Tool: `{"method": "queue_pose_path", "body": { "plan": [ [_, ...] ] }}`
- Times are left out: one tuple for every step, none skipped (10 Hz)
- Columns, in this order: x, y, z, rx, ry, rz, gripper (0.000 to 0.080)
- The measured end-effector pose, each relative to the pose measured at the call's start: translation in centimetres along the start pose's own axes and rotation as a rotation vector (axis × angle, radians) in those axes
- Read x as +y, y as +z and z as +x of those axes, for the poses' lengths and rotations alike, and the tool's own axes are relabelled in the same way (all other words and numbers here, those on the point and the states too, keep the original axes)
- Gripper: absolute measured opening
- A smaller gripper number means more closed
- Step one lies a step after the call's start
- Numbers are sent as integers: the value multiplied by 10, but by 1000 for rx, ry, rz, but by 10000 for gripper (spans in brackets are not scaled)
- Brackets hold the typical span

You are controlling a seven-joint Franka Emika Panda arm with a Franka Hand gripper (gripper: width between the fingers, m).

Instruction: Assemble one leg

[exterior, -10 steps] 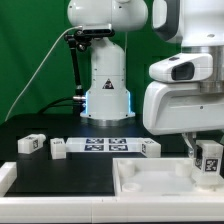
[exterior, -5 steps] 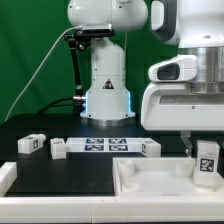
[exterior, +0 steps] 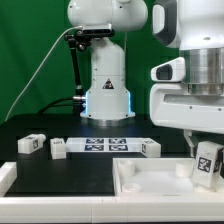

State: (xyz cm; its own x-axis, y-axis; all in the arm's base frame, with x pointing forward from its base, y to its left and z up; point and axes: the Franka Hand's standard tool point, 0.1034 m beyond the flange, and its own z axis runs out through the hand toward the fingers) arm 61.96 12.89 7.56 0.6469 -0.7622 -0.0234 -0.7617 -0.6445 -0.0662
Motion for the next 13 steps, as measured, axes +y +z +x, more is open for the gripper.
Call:
{"method": "queue_pose_path", "body": {
  "plan": [
    [0, 0, 0, -11, 56, 0, 298],
    [0, 0, 0, -15, 66, 2, 308],
    [0, 0, -1, -16, 38, 1, 308],
    [1, 0, 0, -28, -78, -12, 485],
    [0, 0, 1, -30, -129, -15, 613],
    [0, 0, 0, -31, -212, -18, 613],
    [0, 0, -1, -23, -350, -25, 638],
    [-2, 0, -3, -24, -452, -25, 647],
    [-1, 0, -3, -19, -607, -32, 647],
    [-1, 1, -3, -13, -763, -43, 649],
    [-1, 1, -1, 5, -913, -48, 649],
    [-1, 2, 1, 19, -1039, -51, 649],
    [0, 3, 3, 24, -1125, -53, 649]
  ]
}}
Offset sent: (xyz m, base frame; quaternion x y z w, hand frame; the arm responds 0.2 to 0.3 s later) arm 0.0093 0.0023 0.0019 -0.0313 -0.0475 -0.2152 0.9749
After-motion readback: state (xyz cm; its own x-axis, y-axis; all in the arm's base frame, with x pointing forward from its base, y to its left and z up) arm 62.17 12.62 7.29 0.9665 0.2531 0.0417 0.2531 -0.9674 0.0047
